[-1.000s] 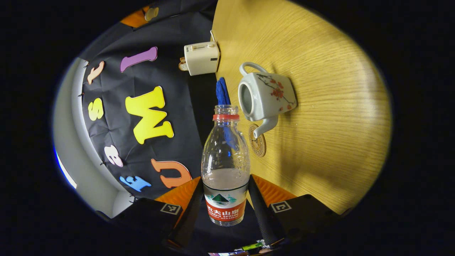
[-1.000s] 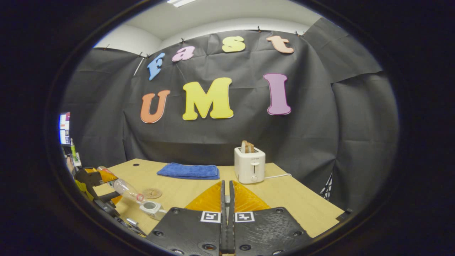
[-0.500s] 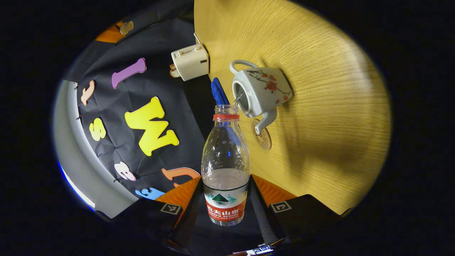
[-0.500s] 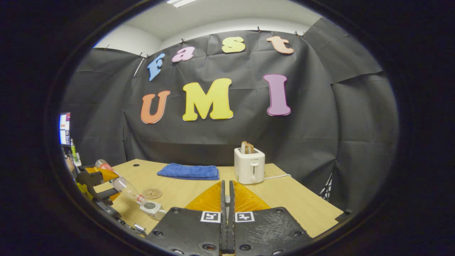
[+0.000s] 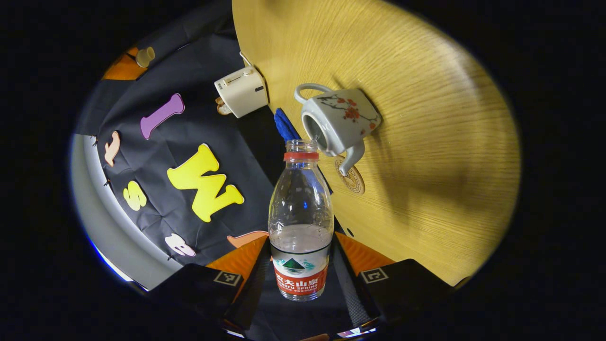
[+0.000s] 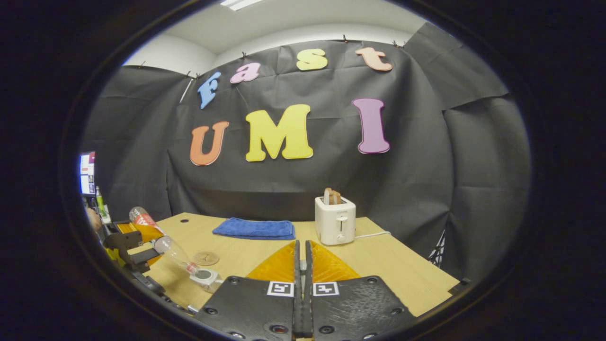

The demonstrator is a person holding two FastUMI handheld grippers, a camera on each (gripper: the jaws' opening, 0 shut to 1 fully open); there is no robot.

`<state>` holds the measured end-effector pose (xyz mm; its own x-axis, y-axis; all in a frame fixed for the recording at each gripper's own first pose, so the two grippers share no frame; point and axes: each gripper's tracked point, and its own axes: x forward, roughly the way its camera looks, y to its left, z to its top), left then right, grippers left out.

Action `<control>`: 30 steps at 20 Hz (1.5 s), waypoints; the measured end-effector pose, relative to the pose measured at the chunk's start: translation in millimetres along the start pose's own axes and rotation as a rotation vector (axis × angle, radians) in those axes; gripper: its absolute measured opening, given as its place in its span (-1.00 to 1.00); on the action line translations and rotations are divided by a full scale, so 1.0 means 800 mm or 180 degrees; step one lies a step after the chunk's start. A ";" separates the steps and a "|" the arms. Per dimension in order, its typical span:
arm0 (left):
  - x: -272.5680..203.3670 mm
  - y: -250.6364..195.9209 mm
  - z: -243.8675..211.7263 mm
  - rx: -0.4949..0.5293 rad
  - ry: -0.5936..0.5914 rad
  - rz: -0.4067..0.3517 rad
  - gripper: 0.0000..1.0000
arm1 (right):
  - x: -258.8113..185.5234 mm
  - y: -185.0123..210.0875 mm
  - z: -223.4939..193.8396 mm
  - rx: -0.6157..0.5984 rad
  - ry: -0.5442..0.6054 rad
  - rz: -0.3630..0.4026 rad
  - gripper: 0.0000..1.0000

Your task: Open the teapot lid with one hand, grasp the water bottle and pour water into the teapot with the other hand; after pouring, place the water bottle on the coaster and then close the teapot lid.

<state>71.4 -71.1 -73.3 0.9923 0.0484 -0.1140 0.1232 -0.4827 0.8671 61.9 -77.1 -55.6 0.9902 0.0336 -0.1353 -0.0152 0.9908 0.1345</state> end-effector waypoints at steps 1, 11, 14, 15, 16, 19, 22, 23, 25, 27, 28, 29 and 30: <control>0.003 0.001 -0.001 0.0017 0.0016 -0.0019 0.52 | 0.001 0.001 0.001 0.0006 0.0000 -0.0003 -1.00; 0.009 0.012 0.005 0.0175 0.0040 -0.0024 0.52 | 0.001 0.000 0.001 0.0017 -0.0001 0.0017 -1.00; 0.007 0.009 0.006 0.0165 0.0041 -0.0036 0.53 | 0.002 -0.002 -0.001 0.0018 0.0017 0.0003 -1.00; 0.009 0.008 0.005 0.0152 0.0035 -0.0036 0.53 | 0.003 -0.003 -0.002 0.0019 0.0019 -0.0001 -1.00; 0.008 0.007 0.004 0.0115 0.0023 -0.0038 0.52 | 0.003 -0.004 -0.002 0.0017 0.0021 -0.0008 -1.00; 0.014 -0.005 -0.001 -0.0195 0.0022 -0.0098 0.51 | 0.005 -0.005 -0.003 0.0017 0.0029 -0.0014 -1.00; 0.018 -0.017 0.003 -0.0742 -0.0029 -0.0097 0.52 | 0.009 -0.008 -0.007 0.0023 0.0057 -0.0024 -1.00; 0.019 -0.023 0.007 -0.0984 -0.0064 -0.0101 0.52 | 0.010 -0.009 -0.009 0.0031 0.0074 -0.0034 -1.00; 0.016 -0.039 0.015 -0.1560 -0.0143 -0.0129 0.52 | 0.011 -0.013 -0.013 0.0032 0.0097 -0.0074 -1.00; 0.014 -0.051 0.022 -0.2163 -0.0232 -0.0154 0.52 | 0.013 -0.018 -0.013 -0.0001 0.0104 -0.0129 -1.00; 0.012 -0.054 0.020 -0.2432 -0.0244 -0.0140 0.52 | 0.012 -0.019 -0.013 -0.0009 0.0107 -0.0150 -1.00; 0.009 -0.055 0.017 -0.2694 -0.0221 -0.0114 0.52 | 0.013 -0.019 -0.014 -0.0004 0.0109 -0.0161 -1.00; 0.010 -0.058 0.009 -0.2957 -0.0199 -0.0107 0.52 | 0.012 -0.017 -0.014 -0.0004 0.0116 -0.0160 -1.00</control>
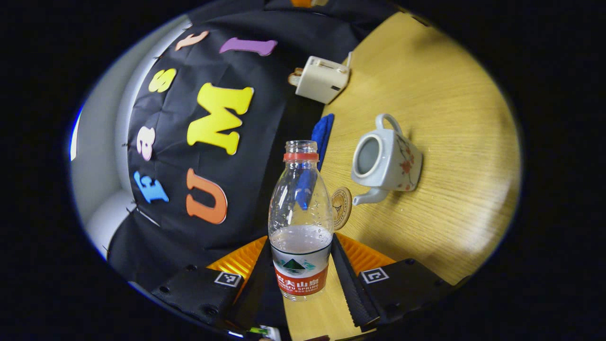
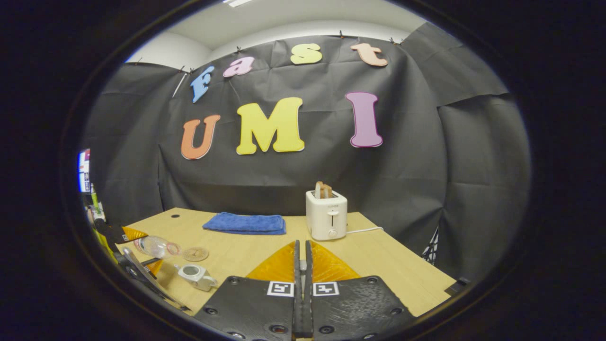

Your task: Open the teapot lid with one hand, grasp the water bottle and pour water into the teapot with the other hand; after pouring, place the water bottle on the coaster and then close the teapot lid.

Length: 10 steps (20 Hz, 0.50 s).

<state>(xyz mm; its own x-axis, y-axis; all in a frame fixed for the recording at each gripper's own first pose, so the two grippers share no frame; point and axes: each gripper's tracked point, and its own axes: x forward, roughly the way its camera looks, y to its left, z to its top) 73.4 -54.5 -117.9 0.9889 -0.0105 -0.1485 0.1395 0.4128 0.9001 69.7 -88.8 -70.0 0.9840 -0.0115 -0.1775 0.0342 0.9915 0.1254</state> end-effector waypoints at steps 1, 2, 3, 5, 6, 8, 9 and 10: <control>0.001 0.005 -0.004 -0.0285 0.0013 0.0033 0.52 | -0.001 0.003 -0.001 -0.0006 0.0010 0.0011 -1.00; 0.005 0.013 -0.010 -0.0575 0.0017 0.0035 0.52 | -0.002 0.007 -0.002 -0.0014 0.0016 0.0027 -1.00; 0.008 0.020 -0.012 -0.0886 0.0000 0.0048 0.52 | -0.003 0.011 -0.002 -0.0025 0.0020 0.0052 -1.00; 0.018 0.036 -0.012 -0.1537 -0.0068 0.0068 0.52 | -0.003 0.021 -0.005 -0.0056 0.0036 0.0113 -1.00; 0.023 0.046 -0.013 -0.1898 -0.0100 0.0068 0.52 | -0.002 0.027 -0.007 -0.0072 0.0049 0.0146 -1.00; 0.036 0.060 -0.008 -0.2596 -0.0188 0.0008 0.53 | -0.002 0.034 -0.012 -0.0115 0.0076 0.0185 -1.00; 0.042 0.063 -0.003 -0.2864 -0.0259 -0.0008 0.53 | -0.001 0.035 -0.013 -0.0134 0.0085 0.0189 -1.00; 0.048 0.067 0.008 -0.3077 -0.0340 -0.0042 0.54 | 0.000 0.036 -0.015 -0.0141 0.0092 0.0187 -1.00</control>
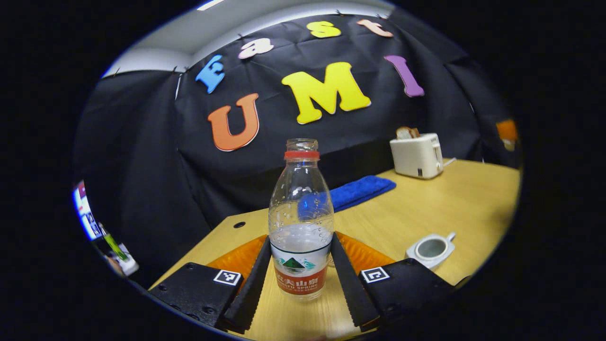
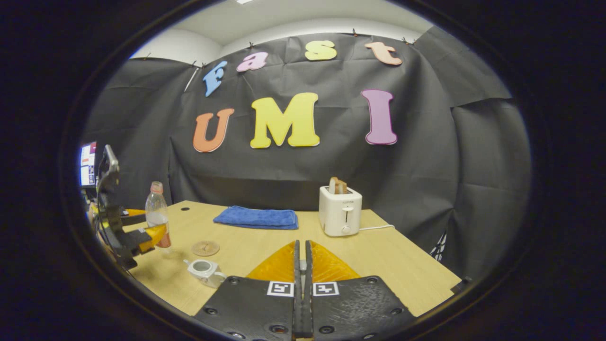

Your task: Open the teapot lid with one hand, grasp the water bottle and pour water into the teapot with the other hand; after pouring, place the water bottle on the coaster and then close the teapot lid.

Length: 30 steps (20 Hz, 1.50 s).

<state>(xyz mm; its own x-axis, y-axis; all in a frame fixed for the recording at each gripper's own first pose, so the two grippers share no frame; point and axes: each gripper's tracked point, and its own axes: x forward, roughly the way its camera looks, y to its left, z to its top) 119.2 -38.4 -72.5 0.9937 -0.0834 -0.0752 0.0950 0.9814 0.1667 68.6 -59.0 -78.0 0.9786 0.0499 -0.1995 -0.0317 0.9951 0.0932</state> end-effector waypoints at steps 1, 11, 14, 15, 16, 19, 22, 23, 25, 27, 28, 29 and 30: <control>0.009 -0.007 0.006 -0.0160 -0.0058 -0.0075 0.53 | 0.001 0.000 -0.002 -0.0011 0.0016 -0.0007 -1.00; 0.117 -0.027 0.008 -0.0827 -0.0122 -0.0284 0.56 | 0.002 -0.009 -0.003 0.0058 0.0020 -0.0034 -1.00; 0.126 -0.034 0.002 -0.1015 -0.0071 -0.0402 0.56 | 0.003 -0.007 -0.002 0.0065 0.0018 -0.0026 -1.00; 0.125 -0.038 0.002 -0.1006 -0.0063 -0.0417 0.56 | 0.003 -0.007 -0.003 0.0057 0.0013 -0.0032 -1.00; 0.126 -0.040 0.000 -0.0969 -0.0046 -0.0405 0.56 | 0.003 -0.007 -0.003 0.0048 0.0011 -0.0033 -1.00; 0.129 -0.046 -0.003 -0.0834 -0.0046 -0.0392 0.58 | 0.001 -0.007 -0.002 0.0043 0.0003 -0.0046 -1.00; 0.127 -0.051 0.000 -0.0624 -0.0054 -0.0410 0.59 | 0.000 -0.008 -0.001 0.0039 -0.0008 -0.0050 -1.00; 0.129 -0.051 -0.002 -0.0570 -0.0051 -0.0409 0.60 | 0.001 -0.007 -0.002 0.0040 -0.0001 -0.0046 -1.00; 0.128 -0.054 -0.002 -0.0475 -0.0060 -0.0415 0.60 | 0.003 -0.008 -0.003 0.0034 0.0017 -0.0050 -1.00; 0.127 -0.056 0.000 -0.0425 -0.0074 -0.0424 0.60 | 0.004 -0.007 -0.004 0.0001 0.0020 -0.0058 -1.00; 0.126 -0.061 0.003 -0.0430 -0.0080 -0.0459 0.63 | 0.004 -0.008 -0.001 0.0000 -0.0003 -0.0074 -1.00; 0.124 -0.062 0.005 -0.0424 -0.0093 -0.0478 0.67 | 0.003 -0.009 0.000 0.0004 -0.0016 -0.0082 -1.00; 0.123 -0.062 0.007 -0.0414 -0.0102 -0.0484 0.83 | 0.003 -0.009 -0.001 0.0012 -0.0013 -0.0077 -1.00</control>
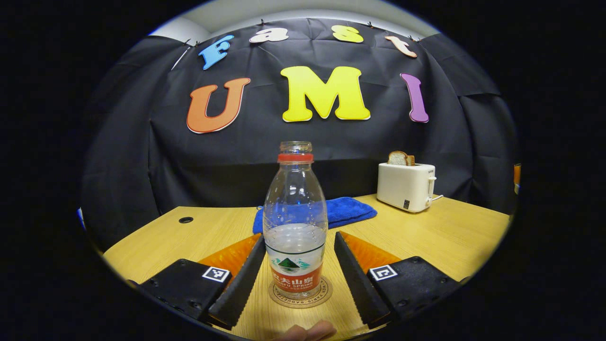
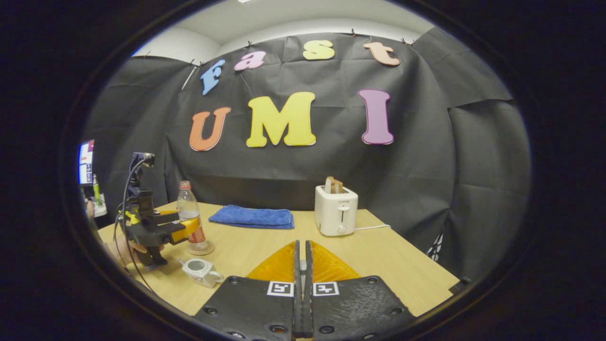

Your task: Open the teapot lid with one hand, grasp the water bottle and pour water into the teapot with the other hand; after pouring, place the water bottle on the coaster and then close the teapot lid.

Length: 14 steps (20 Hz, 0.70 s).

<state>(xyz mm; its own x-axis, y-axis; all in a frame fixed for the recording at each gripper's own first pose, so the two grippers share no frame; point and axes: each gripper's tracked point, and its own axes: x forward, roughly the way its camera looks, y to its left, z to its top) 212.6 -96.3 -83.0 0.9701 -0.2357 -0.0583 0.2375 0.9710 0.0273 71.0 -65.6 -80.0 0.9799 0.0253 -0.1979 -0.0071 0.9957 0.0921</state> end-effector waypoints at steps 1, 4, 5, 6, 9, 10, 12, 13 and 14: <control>-0.001 0.000 0.003 0.0013 -0.0013 0.0004 0.89 | -0.001 0.001 -0.002 -0.0001 0.0011 0.0009 -1.00; -0.007 -0.006 0.010 -0.0008 -0.0047 -0.0054 0.93 | 0.000 0.004 -0.003 -0.0008 0.0024 0.0011 -1.00; -0.010 -0.010 0.012 -0.0027 -0.0053 -0.0090 0.94 | 0.001 0.007 -0.003 -0.0017 0.0030 0.0020 -1.00; -0.013 -0.008 0.011 -0.0040 -0.0047 -0.0077 0.94 | 0.001 0.009 -0.004 -0.0026 0.0027 0.0030 -1.00; -0.028 -0.001 0.010 -0.0106 -0.0053 -0.0036 0.94 | -0.001 0.021 -0.003 -0.0056 0.0004 0.0075 -1.00; -0.035 0.001 0.013 -0.0120 -0.0083 -0.0022 0.94 | -0.003 0.025 -0.002 -0.0066 -0.0010 0.0094 -1.00; -0.049 0.011 0.015 -0.0109 -0.0149 0.0041 0.94 | -0.004 0.036 -0.002 -0.0092 -0.0035 0.0140 -1.00; -0.058 0.017 0.014 -0.0084 -0.0155 0.0074 0.94 | -0.004 0.043 -0.003 -0.0097 -0.0042 0.0170 -1.00; -0.067 0.025 0.012 -0.0081 -0.0168 0.0117 0.94 | -0.004 0.051 -0.003 -0.0098 -0.0052 0.0218 -1.00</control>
<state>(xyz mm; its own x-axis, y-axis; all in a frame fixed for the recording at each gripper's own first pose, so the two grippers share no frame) 166.0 -64.3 -69.8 0.9796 -0.2011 -0.0049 0.2011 0.9796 0.0030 67.5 -25.0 -78.1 0.9800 0.0921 -0.1762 -0.0800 0.9940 0.0749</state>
